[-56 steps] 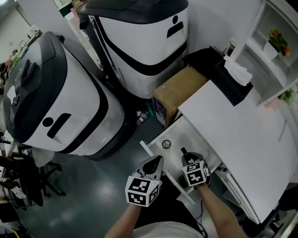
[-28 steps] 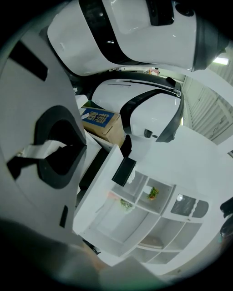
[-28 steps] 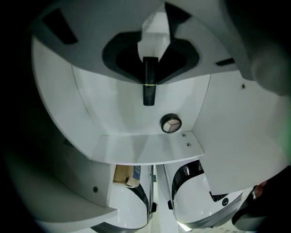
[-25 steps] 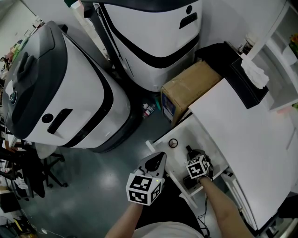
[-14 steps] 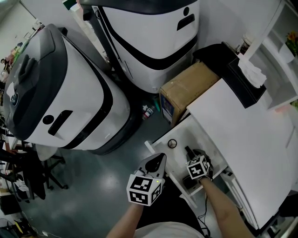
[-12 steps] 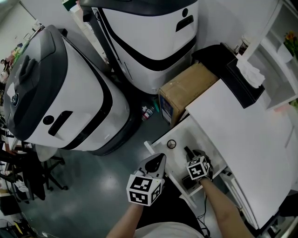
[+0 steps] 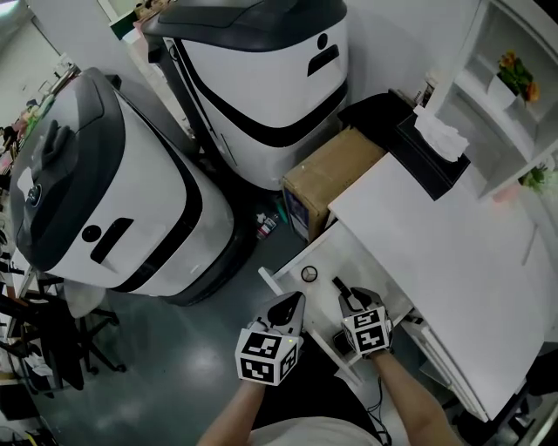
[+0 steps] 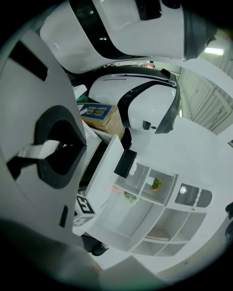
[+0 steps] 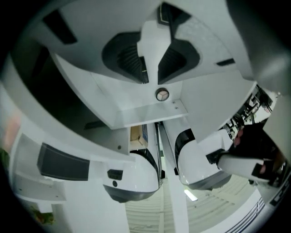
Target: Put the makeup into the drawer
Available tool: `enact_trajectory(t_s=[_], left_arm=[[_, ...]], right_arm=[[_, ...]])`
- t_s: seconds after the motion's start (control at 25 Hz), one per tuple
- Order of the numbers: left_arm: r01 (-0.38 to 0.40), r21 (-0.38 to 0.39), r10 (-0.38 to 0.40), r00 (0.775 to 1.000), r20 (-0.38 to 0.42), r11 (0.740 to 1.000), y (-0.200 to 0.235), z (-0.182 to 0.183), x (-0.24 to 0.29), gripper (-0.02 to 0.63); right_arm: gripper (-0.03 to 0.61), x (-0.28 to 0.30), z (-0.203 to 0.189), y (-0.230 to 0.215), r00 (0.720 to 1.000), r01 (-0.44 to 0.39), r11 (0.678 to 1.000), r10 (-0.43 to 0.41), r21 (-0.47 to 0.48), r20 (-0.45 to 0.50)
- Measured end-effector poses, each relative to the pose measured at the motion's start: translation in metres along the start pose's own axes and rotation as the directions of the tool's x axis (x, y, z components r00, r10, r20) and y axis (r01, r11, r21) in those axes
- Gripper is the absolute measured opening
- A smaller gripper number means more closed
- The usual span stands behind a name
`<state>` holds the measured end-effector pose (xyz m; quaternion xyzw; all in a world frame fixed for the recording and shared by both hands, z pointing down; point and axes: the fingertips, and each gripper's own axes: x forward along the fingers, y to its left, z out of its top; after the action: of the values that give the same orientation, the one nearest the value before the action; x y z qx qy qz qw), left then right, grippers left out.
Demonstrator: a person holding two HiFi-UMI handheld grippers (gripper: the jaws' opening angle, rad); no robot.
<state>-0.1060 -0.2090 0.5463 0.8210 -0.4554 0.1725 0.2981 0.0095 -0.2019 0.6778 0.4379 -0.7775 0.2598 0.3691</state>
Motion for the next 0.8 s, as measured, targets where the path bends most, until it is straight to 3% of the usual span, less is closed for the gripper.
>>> enact_trajectory(t_s=[0.4,0.8], left_arm=[[0.028,0.053,-0.029,0.999,0.018,0.998,-0.032,0.001,-0.008,0.005],[0.05,0.111,-0.053,0.998,0.027,0.993,-0.063,-0.003,-0.018,0.005]], right_arm=[[0.074,-0.093,0.026,0.003,0.974,-0.026,0.991,-0.005,0.133,0.225],[0.026,-0.169,0.035,-0.002,0.923,-0.009,0.981,-0.065,0.192,0.378]])
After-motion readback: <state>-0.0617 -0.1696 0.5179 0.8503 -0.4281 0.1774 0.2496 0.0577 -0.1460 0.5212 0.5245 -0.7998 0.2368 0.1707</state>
